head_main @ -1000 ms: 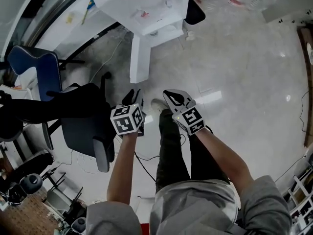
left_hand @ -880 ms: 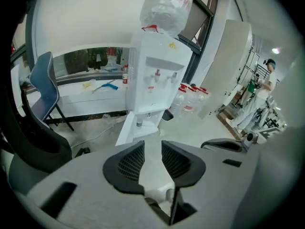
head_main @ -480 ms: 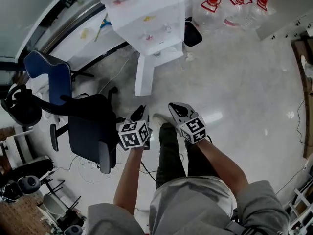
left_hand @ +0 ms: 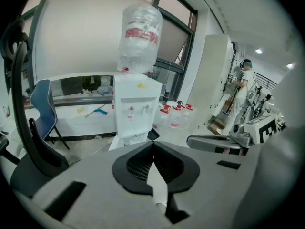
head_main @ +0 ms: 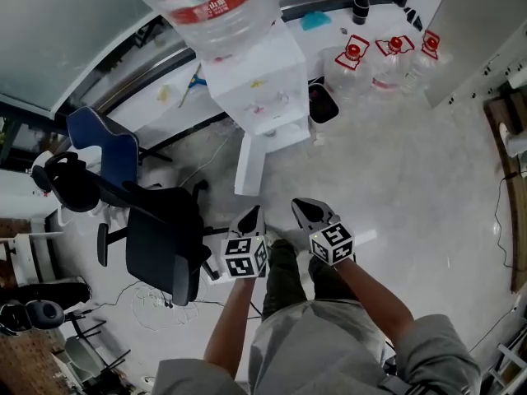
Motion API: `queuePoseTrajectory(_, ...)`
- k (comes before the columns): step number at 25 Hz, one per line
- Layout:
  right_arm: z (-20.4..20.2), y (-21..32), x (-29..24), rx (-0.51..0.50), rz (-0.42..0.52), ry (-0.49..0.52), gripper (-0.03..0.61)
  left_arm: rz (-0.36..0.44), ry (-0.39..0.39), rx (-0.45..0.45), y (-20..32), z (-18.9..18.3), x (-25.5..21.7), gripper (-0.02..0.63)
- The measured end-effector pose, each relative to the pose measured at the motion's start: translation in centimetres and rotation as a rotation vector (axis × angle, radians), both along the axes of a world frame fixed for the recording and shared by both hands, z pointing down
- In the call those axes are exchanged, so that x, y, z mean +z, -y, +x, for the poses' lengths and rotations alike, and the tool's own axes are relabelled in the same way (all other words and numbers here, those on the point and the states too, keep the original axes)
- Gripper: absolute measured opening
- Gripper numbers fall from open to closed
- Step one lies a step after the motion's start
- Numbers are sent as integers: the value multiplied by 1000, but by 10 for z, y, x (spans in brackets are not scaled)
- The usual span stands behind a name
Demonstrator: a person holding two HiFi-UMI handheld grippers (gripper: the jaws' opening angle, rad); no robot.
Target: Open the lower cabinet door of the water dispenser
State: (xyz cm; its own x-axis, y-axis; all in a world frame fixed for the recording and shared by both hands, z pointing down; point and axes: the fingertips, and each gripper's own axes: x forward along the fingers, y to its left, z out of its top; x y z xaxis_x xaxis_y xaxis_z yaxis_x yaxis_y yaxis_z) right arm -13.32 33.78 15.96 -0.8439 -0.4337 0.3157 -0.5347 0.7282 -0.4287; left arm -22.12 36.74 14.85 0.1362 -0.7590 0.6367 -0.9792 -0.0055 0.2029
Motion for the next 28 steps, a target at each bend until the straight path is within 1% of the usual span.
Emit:
queuePoseTrajectory(3,12,-2,-26,6,12,25,11,68,-15,2,1,19,-26,9)
queuePoseTrajectory(6,23,-9,-43,9,-9,60,11,146,-7,1,-2,32,-51,8)
queuePoseTrajectory(9,35,-16,-61,9,11,79,11,202,-1,-1,-5,44,-73,8)
queuePoseTrajectory(17,56,-20,-128,22,131,131,9,304,34,33,-9,73,-124,8)
queuePoseTrajectory(22,63,-25,-145,14,149,160,9,363,31,40,-14,86,-149,8)
queuePoseTrajectory(25,59,-35,-150,-10,157,168,9,395,41,44,-18,88,-162,8)
queuePoseTrajectory(28,55,-42,-153,-18,146,188,9,419,39,46,-22,89,-169,8)
